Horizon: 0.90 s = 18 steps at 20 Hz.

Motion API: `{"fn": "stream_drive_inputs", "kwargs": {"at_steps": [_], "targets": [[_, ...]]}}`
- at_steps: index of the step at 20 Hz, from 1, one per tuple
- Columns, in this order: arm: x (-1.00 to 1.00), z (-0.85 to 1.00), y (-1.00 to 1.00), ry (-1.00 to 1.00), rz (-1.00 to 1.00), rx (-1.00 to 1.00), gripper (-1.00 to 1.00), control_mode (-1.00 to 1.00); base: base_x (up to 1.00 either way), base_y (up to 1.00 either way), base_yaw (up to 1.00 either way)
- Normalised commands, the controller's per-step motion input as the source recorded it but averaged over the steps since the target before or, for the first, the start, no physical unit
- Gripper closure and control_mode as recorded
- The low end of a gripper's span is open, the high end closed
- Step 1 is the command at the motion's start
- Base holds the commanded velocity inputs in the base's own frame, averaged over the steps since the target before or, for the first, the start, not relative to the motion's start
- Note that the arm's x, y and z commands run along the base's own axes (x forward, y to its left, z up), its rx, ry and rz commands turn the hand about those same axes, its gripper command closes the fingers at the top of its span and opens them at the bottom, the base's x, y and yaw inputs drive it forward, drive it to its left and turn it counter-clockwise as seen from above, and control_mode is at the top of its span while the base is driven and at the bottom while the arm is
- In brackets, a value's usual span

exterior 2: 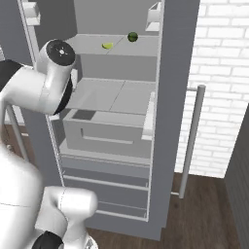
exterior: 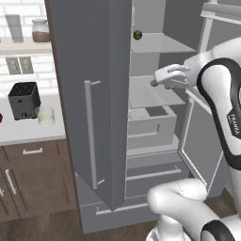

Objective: Grab a lemon wedge from the fridge and one ice cube from the ice bowl, and put them in the glass of lemonade.

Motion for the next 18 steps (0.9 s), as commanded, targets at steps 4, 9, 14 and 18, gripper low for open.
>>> {"fn": "stream_drive_inputs", "kwargs": {"at_steps": [4,9,14,18], "targets": [[0.01,-0.09,0.17,0.12,0.37,0.18,-1.00,-1.00,0.00,0.00,0.00],[0.11,-0.06,0.31,0.01,0.29,0.13,-1.00,-1.00,0.00,0.00,0.00],[0.58,0.00,0.33,0.00,0.08,0.06,-1.00,-1.00,0.00,0.00,0.00],[0.54,-0.01,-0.03,0.00,0.00,0.03,-1.00,-1.00,0.00,0.00,0.00]]}}
